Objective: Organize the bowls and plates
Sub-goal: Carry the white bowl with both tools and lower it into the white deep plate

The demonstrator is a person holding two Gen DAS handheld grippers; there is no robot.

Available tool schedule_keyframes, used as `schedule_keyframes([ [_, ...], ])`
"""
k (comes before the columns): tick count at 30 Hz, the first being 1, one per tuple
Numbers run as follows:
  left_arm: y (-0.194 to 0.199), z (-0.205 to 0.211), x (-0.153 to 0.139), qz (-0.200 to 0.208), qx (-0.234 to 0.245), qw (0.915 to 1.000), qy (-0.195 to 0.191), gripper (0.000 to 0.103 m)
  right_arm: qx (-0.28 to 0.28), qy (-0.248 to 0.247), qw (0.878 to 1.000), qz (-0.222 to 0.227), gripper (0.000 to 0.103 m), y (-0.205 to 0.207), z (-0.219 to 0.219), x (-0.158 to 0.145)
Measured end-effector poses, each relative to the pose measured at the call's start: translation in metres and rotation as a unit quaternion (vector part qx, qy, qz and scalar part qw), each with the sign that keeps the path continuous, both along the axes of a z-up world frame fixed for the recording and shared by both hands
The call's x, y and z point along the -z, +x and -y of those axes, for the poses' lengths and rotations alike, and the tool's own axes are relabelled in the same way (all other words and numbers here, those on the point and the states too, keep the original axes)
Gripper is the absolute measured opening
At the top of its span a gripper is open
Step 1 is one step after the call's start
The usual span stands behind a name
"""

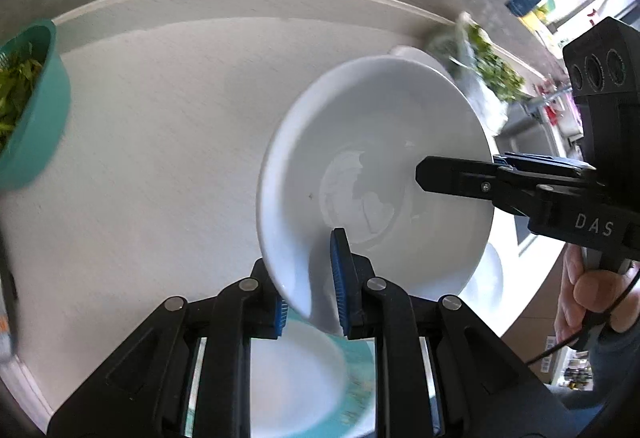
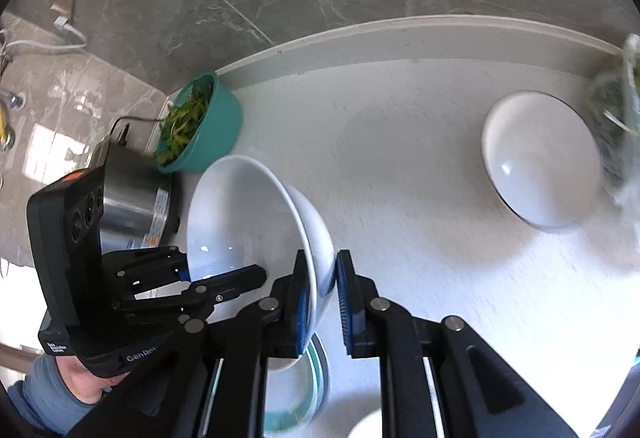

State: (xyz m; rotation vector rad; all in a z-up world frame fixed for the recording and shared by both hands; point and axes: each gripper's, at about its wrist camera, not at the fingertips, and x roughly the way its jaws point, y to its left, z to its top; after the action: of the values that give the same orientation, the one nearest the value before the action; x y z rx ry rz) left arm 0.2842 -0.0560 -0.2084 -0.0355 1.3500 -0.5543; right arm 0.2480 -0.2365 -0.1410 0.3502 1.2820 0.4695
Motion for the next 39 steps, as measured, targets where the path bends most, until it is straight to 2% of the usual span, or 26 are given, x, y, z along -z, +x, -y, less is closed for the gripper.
schedule_keyframes([
  [7, -0.071, 0.061, -0.010, -0.005, 0.010, 0.9999, -0.011, 0.016, -0.002, 0.009, 1.000, -0.002, 0.016, -0.052, 0.044, -0.008],
  [10, -0.103, 0.072, -0.008, -0.010, 0.016, 0.9997, -0.013, 0.016, 0.001, 0.010, 1.000, -0.010, 0.016, -0.078, 0.065, -0.005],
  [16, -0.153, 0.111, 0.011, -0.031, 0.035, 0.9989, -0.010, 0.016, 0.019, 0.016, 0.999, -0.038, 0.015, -0.122, 0.100, 0.016],
  [22, -0.179, 0.141, 0.040, -0.046, 0.044, 0.9980, 0.005, 0.016, 0.040, 0.020, 0.997, -0.061, 0.016, -0.143, 0.121, 0.043],
  [33, -0.170, 0.173, 0.080, -0.041, 0.053, 0.9971, 0.036, 0.016, 0.057, 0.008, 0.996, -0.072, 0.015, -0.143, 0.127, 0.069],
  [39, -0.166, 0.164, 0.087, -0.040, 0.050, 0.9967, 0.049, 0.017, 0.043, -0.020, 0.997, -0.064, 0.015, -0.143, 0.114, 0.075],
])
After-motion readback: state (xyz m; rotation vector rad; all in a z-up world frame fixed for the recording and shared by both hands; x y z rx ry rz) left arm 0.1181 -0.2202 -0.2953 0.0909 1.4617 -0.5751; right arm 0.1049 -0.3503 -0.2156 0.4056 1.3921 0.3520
